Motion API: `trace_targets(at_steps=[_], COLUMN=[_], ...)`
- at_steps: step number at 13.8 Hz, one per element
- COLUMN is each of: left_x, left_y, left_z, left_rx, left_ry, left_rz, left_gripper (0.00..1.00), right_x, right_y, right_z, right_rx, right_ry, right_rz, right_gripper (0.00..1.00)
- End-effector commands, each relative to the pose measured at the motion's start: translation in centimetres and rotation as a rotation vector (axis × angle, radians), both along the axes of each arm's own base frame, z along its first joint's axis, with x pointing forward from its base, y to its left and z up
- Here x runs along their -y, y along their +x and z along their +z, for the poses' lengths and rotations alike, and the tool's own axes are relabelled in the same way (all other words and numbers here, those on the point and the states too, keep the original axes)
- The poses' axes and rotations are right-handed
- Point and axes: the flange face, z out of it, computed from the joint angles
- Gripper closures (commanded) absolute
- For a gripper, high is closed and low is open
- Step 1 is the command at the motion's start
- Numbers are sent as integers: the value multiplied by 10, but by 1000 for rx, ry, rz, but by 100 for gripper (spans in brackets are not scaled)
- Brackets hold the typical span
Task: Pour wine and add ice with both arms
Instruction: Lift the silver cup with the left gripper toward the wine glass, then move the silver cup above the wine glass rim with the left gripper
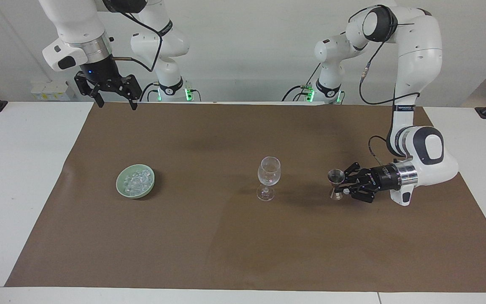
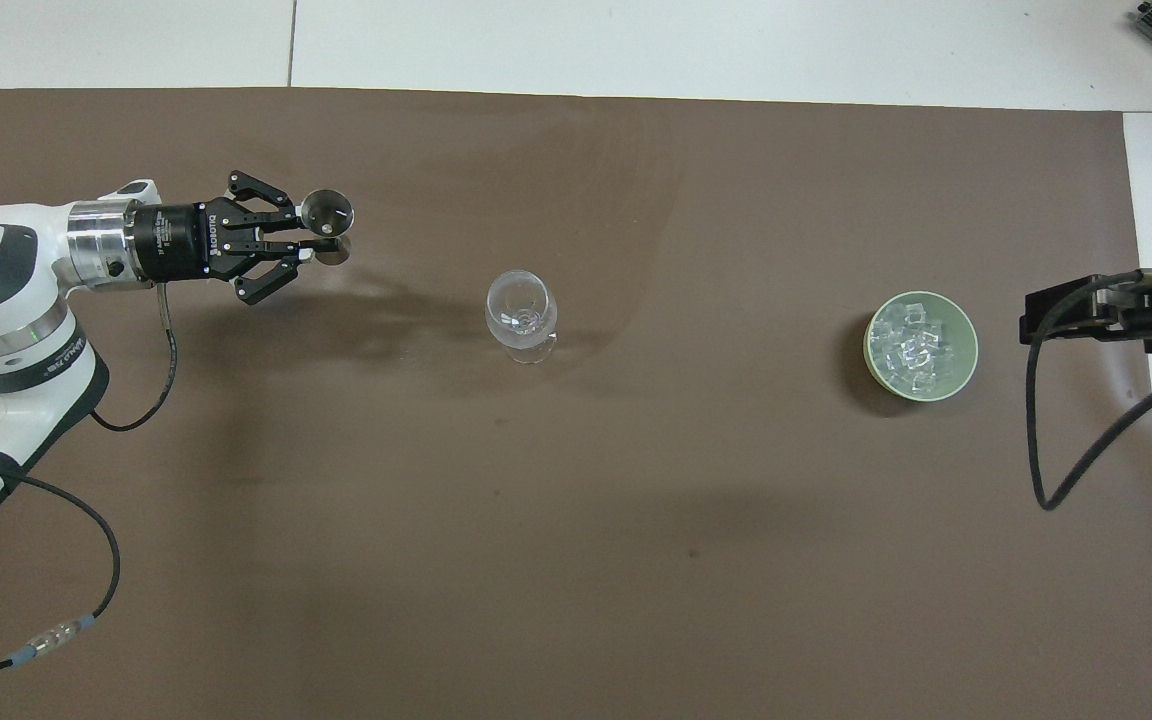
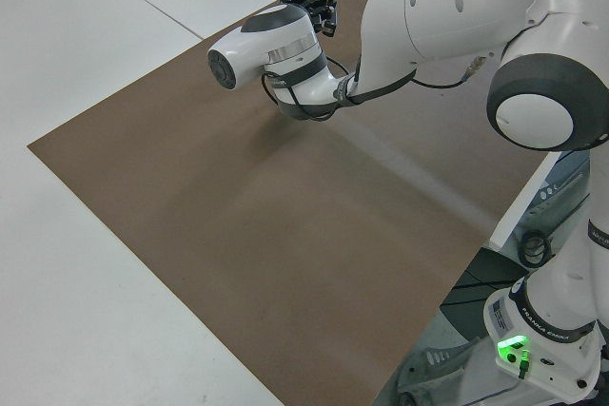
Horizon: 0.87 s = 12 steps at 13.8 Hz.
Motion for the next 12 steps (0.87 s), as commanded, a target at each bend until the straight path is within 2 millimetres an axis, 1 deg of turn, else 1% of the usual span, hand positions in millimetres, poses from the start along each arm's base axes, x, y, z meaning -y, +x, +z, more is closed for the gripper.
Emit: trace_targets(at_steps=[1,3,4,8,12], left_x=[12,24,30,63,85], left_y=[-13,-16,-18,-24,-27], left_z=[7,11,8,14,18], left_rx=[-22,-16,-24,-16,-2], left_ry=[13,20,17,27,48], left_rz=[32,24,30,18,8], left_gripper=[100,100,100,100,100], right_x=[0,0,0,0,0], right_y=[-6,-6,-6,-6,-6], right_z=[0,0,0,0,0], right_rx=[1,1,1,1,1], right_ry=[6,6,6,6,6], right_rz=[12,12,12,12,12], right_gripper=[0,0,0,0,0])
